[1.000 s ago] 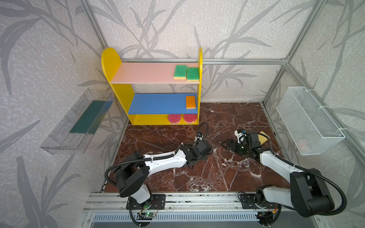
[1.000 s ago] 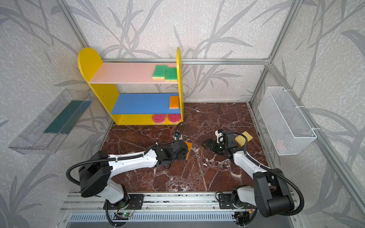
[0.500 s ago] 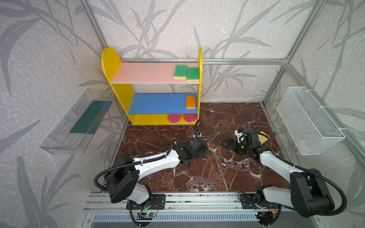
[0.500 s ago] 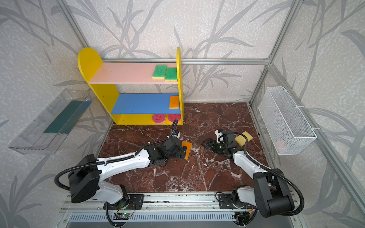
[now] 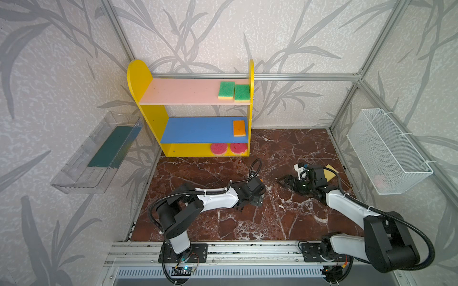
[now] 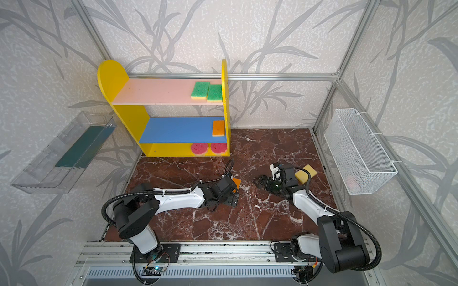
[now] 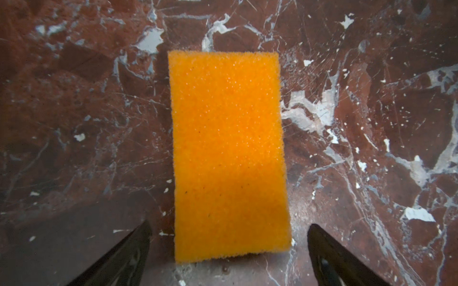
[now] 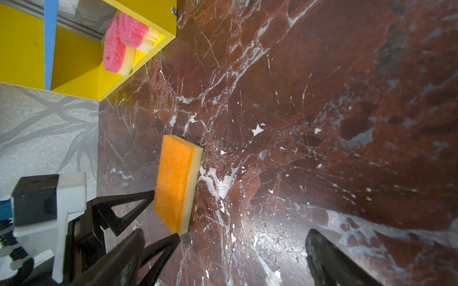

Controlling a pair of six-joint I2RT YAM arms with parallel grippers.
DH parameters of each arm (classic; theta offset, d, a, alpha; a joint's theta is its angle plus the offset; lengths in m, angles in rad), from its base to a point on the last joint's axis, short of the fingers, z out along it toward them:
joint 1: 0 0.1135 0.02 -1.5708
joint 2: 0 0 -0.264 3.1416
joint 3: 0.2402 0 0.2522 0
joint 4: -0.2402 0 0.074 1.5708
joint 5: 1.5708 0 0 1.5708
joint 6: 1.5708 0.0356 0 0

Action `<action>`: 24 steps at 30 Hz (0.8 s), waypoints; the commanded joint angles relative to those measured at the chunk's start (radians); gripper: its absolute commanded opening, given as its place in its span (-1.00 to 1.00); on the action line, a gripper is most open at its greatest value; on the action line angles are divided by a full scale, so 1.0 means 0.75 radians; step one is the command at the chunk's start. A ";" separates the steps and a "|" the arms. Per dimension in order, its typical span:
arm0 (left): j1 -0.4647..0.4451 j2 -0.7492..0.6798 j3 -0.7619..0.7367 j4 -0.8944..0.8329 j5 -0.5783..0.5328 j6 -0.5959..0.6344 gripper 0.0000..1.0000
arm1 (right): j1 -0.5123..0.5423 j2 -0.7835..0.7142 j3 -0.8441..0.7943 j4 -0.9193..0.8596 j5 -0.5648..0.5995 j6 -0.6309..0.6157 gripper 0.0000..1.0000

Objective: Place and organize the cleaning sponges onto the shelf

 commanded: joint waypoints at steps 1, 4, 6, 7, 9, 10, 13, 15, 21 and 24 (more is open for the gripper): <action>-0.002 0.029 0.055 0.019 0.011 -0.006 0.99 | 0.000 -0.006 -0.011 0.024 -0.009 -0.016 0.98; -0.002 0.057 0.073 0.003 0.016 -0.003 0.99 | 0.000 -0.006 -0.011 0.022 -0.009 -0.016 0.98; -0.002 0.073 0.084 -0.013 0.011 -0.002 0.99 | 0.000 -0.008 -0.011 0.021 -0.007 -0.016 0.98; -0.004 0.081 0.089 -0.021 0.005 -0.002 0.96 | 0.000 -0.010 -0.011 0.020 -0.007 -0.016 0.98; -0.005 0.093 0.095 -0.038 -0.007 -0.005 0.91 | 0.001 -0.010 -0.011 0.018 -0.008 -0.016 0.98; -0.005 0.093 0.095 -0.045 -0.014 -0.007 0.88 | 0.000 -0.011 -0.011 0.016 -0.009 -0.016 0.98; -0.006 0.084 0.090 -0.055 -0.034 -0.008 0.80 | 0.000 -0.014 -0.010 0.014 -0.007 -0.018 0.98; -0.008 0.077 0.092 -0.070 -0.054 -0.004 0.73 | 0.000 -0.013 -0.007 0.014 -0.007 -0.018 0.98; -0.013 0.042 0.087 -0.092 -0.086 0.004 0.52 | 0.000 -0.012 -0.004 0.012 -0.010 -0.017 0.98; -0.013 0.000 0.076 -0.093 -0.104 0.002 0.49 | 0.000 -0.016 -0.002 0.006 -0.009 -0.019 0.98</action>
